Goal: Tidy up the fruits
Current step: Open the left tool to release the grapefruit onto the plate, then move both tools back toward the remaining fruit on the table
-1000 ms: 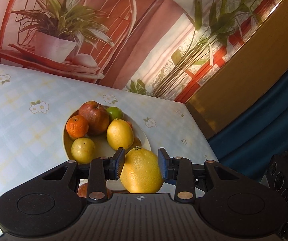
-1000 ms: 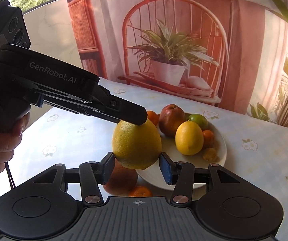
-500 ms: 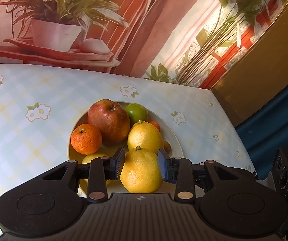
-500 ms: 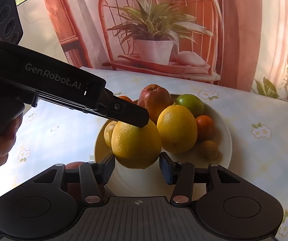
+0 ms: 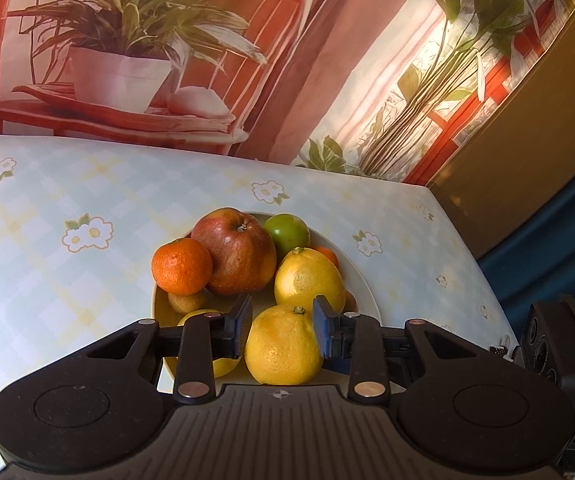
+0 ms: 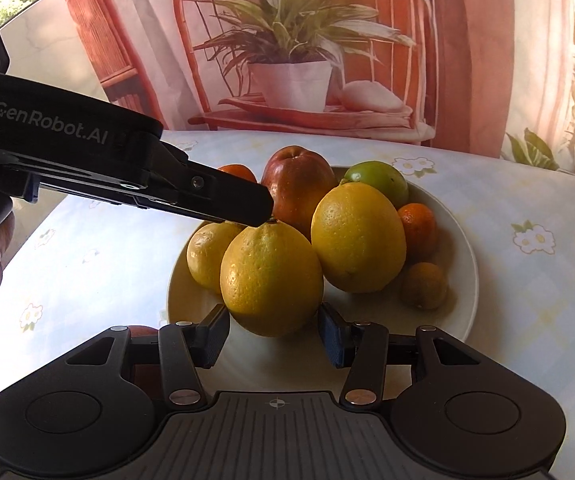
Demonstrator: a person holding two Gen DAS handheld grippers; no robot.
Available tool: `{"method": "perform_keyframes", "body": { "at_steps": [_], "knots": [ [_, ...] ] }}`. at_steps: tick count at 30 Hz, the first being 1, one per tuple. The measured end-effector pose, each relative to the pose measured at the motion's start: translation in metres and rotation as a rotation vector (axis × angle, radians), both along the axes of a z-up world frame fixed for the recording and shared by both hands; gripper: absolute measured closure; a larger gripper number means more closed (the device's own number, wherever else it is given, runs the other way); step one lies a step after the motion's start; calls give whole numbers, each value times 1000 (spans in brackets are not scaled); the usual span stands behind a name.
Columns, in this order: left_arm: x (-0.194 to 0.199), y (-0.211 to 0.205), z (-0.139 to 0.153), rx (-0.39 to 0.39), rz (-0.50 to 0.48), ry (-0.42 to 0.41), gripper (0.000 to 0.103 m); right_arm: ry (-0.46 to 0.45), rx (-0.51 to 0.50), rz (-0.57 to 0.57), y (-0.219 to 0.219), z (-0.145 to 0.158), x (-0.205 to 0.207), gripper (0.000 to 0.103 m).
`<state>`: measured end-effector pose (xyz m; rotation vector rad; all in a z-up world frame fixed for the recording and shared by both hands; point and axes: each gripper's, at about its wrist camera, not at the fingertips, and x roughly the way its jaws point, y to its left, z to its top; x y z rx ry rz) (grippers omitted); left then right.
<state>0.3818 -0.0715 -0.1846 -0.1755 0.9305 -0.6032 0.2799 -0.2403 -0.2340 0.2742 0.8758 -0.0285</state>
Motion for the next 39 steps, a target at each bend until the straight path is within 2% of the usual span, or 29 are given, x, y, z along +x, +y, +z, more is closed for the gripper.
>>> {"method": "perform_keyframes", "body": {
  "at_steps": [9, 16, 29, 39],
  "knots": [
    [-8, 14, 10, -9, 31, -41, 69, 25, -2, -15, 1, 0, 5, 57],
    [-17, 28, 15, -4, 59, -62, 69, 40, -22, -32, 4, 5, 2, 51],
    [-46, 58, 14, 72, 68, -101, 69, 1, 4, -88, 6, 23, -33, 51],
    [-65, 74, 10, 137, 80, -107, 68, -8, -30, -69, 26, 30, -50, 51]
  ]
}}
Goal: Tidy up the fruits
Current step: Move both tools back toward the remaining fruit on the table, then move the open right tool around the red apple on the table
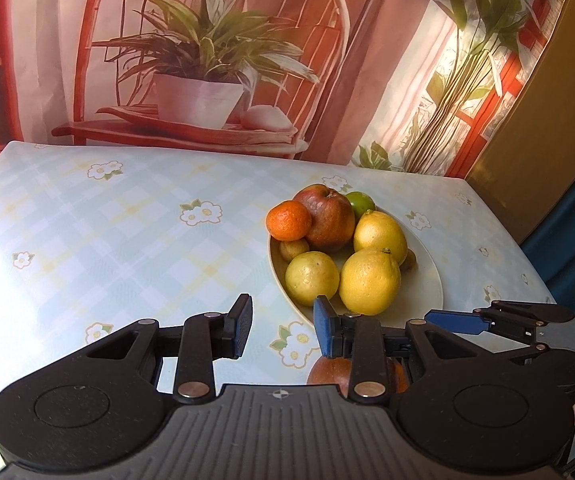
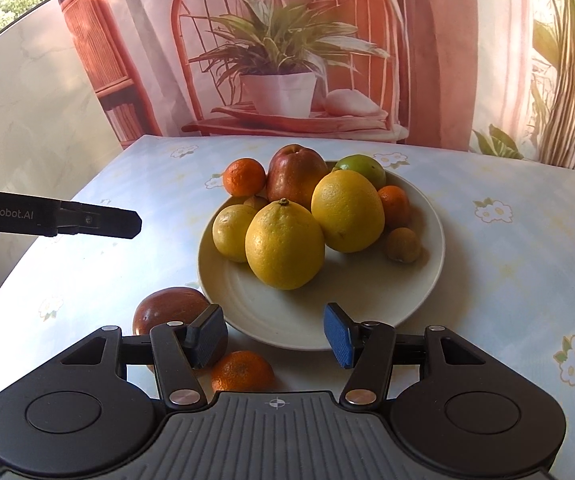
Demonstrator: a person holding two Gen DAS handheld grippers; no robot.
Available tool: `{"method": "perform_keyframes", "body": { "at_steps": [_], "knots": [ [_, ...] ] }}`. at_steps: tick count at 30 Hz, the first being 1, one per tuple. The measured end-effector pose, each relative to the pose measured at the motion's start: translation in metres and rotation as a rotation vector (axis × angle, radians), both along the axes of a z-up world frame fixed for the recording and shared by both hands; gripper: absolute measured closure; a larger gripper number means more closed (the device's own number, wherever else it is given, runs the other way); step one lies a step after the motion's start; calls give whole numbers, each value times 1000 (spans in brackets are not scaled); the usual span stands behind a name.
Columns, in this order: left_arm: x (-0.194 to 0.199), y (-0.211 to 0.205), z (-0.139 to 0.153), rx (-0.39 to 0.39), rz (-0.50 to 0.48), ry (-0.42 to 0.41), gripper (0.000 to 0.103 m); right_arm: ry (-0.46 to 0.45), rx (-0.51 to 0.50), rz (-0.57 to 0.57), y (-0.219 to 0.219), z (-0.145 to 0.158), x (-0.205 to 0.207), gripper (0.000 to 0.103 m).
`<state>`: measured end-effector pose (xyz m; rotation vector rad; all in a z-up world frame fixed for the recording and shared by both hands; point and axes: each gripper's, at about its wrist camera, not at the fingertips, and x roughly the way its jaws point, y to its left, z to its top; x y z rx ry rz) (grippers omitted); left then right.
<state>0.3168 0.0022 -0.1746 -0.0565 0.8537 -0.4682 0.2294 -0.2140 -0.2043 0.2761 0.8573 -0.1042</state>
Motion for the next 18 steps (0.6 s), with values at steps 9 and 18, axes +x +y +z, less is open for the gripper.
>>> {"method": "perform_keyframes", "body": {
  "at_steps": [9, 18],
  "knots": [
    [-11, 14, -1, 56, 34, 5, 67, -18, -66, 49, 22, 11, -7, 50],
    [-19, 26, -3, 54, 55, 12, 67, 11, -170, 132, 45, 13, -14, 49]
  ]
}}
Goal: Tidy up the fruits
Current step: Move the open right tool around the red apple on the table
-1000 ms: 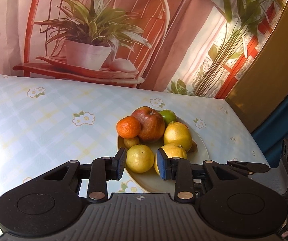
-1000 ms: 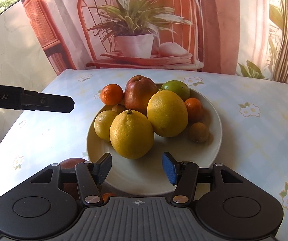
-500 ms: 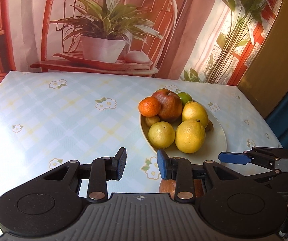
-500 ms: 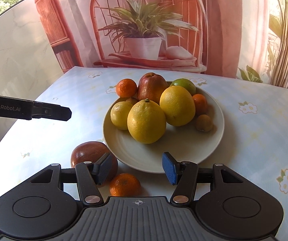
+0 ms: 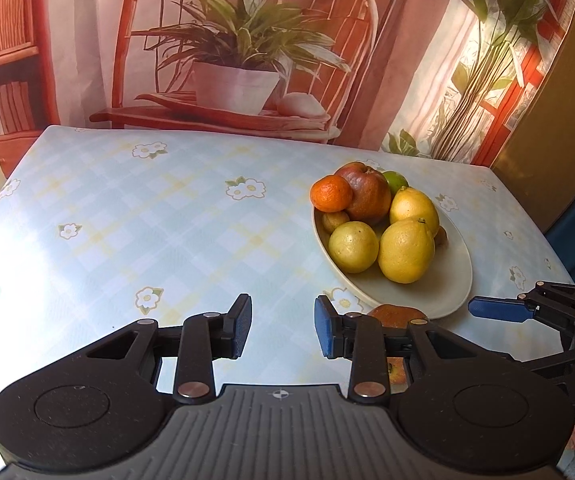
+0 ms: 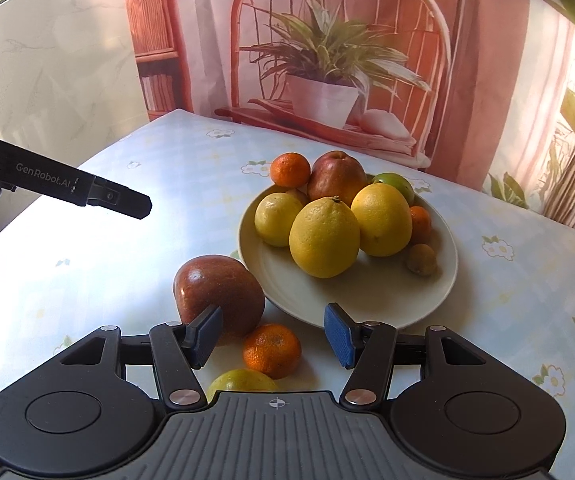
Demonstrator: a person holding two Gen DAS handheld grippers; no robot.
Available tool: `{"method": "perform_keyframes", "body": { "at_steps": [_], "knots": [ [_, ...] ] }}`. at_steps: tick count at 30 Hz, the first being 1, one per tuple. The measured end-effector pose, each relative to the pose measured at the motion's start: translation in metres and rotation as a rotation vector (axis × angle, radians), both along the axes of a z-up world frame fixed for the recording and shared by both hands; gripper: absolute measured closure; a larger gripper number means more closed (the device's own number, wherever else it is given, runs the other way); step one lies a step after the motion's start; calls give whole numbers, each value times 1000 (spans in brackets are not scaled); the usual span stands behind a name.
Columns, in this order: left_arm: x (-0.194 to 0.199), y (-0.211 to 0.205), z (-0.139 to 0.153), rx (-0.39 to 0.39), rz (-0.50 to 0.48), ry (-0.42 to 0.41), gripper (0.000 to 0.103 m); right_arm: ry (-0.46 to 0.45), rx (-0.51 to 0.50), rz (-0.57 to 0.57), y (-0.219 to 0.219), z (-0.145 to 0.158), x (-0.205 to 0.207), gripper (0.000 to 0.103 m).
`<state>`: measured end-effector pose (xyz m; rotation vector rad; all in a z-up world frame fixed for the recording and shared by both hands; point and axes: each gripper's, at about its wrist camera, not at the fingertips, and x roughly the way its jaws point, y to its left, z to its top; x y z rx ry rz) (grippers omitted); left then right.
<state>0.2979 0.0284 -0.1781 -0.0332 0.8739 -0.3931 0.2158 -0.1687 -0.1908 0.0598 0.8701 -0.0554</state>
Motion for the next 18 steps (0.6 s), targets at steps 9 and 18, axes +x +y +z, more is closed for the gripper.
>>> {"method": "perform_keyframes", "body": {
  "at_steps": [9, 18],
  "knots": [
    [-5, 5, -10, -29, 8, 33, 67, 62, -174, 157, 37, -9, 2, 46],
    [-8, 9, -16, -50, 13, 46, 67, 83, -280, 280, 61, -17, 16, 42]
  ]
}}
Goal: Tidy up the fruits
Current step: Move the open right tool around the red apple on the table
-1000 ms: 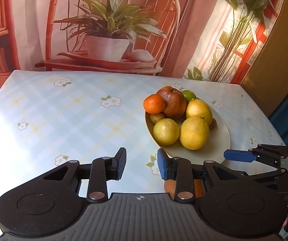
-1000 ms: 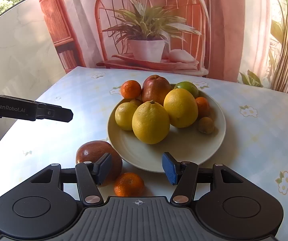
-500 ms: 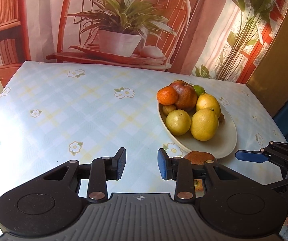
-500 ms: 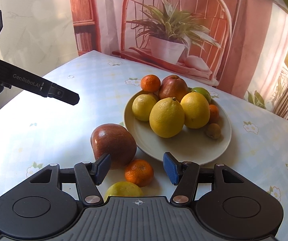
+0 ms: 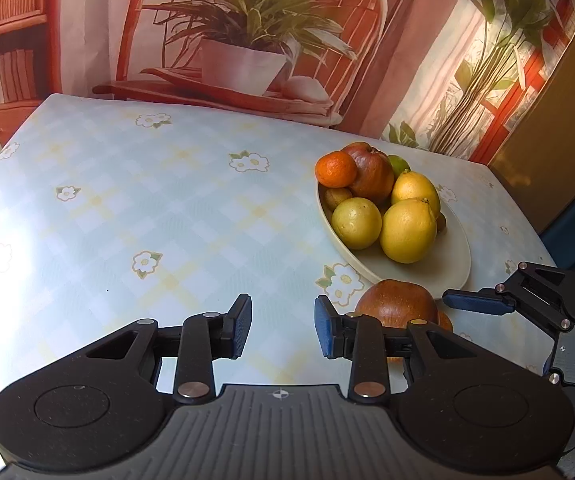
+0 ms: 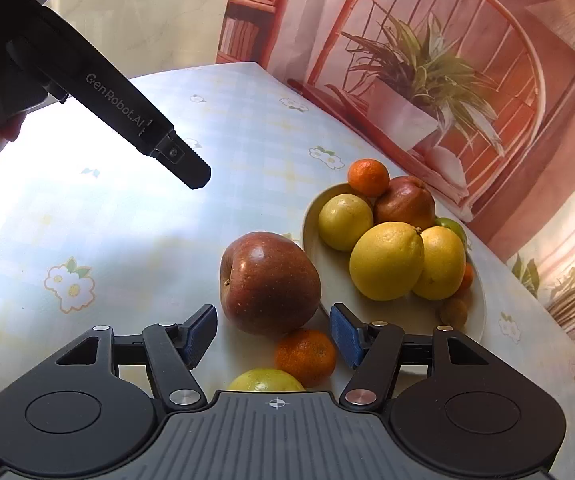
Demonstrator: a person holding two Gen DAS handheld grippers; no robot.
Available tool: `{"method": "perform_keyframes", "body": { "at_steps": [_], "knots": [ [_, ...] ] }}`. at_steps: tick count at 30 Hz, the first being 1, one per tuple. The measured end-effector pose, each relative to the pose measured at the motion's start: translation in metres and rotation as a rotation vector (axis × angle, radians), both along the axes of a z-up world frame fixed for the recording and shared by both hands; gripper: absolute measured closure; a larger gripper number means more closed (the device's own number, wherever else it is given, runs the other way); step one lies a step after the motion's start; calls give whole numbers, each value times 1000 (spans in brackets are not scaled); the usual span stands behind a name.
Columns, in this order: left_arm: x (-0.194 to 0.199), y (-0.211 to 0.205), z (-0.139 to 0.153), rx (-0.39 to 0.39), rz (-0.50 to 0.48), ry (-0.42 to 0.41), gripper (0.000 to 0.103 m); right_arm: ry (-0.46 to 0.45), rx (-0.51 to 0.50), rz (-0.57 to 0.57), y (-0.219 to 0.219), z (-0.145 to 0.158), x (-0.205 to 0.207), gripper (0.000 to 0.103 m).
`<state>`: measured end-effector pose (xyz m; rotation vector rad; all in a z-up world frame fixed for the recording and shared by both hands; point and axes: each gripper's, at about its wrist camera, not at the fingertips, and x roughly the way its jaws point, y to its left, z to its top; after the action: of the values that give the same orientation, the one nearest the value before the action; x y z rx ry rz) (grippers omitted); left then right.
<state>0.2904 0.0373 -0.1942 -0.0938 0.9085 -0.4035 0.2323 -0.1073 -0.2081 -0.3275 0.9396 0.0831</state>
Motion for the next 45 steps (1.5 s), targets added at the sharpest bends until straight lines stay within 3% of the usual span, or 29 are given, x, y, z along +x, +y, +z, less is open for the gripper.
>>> {"method": "perform_keyframes", "body": {
  "at_steps": [12, 17, 26, 30, 45],
  "knots": [
    [-2, 13, -6, -21, 19, 17, 67, 22, -93, 94, 13, -12, 19, 47],
    [-5, 19, -8, -26, 11, 16, 67, 38, 59, 42, 3, -7, 19, 48],
    [-11, 28, -5, -31, 0, 13, 67, 108, 456, -96, -18, -7, 23, 48],
    [-12, 27, -5, -24, -5, 13, 67, 118, 550, -161, -32, -10, 23, 47],
    [-10, 14, -5, -32, -30, 15, 67, 42, 631, -298, -74, -4, 9, 46]
  ]
}}
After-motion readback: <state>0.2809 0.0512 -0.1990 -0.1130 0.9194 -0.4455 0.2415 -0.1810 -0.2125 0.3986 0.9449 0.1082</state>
